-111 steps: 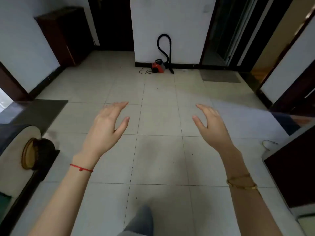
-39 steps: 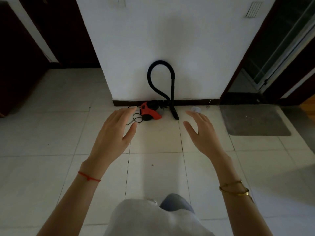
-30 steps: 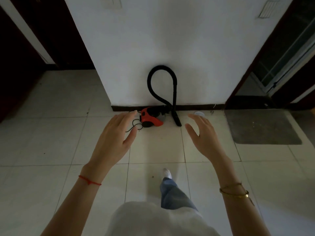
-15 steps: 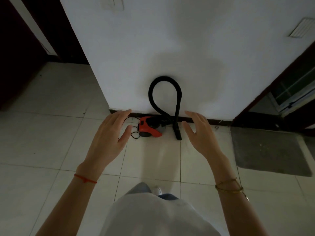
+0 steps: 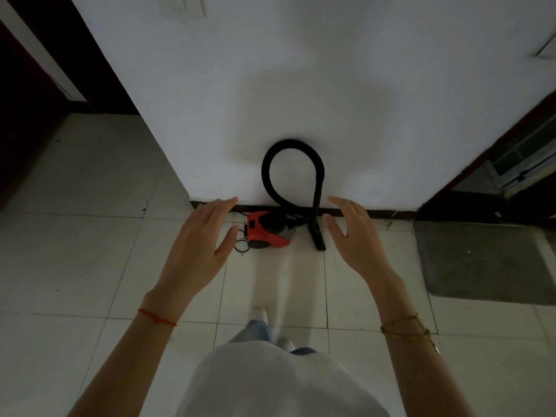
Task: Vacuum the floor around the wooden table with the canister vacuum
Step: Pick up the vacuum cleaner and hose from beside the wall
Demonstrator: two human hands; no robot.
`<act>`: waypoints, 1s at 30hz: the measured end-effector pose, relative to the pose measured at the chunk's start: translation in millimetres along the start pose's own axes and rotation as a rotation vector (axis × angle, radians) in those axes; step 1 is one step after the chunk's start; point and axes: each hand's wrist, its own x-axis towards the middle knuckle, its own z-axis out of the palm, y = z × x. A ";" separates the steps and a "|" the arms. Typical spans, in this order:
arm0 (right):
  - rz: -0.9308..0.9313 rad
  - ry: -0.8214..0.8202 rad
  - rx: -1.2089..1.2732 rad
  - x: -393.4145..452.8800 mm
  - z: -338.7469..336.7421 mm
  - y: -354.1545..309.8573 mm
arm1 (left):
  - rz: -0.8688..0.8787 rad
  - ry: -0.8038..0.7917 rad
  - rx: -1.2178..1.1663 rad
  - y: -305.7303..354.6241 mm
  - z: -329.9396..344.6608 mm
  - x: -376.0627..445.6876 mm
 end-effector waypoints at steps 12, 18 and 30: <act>0.040 0.054 -0.026 57.2 40.6 11.9 | 0.059 -0.091 -0.005 -50.5 29.4 67.2; 0.045 0.027 -0.042 86.1 65.5 48.2 | 0.024 -0.116 -0.011 -72.4 75.6 90.1; 0.036 0.007 -0.027 140.6 221.6 195.7 | -0.017 -0.071 -0.012 -173.2 271.8 114.6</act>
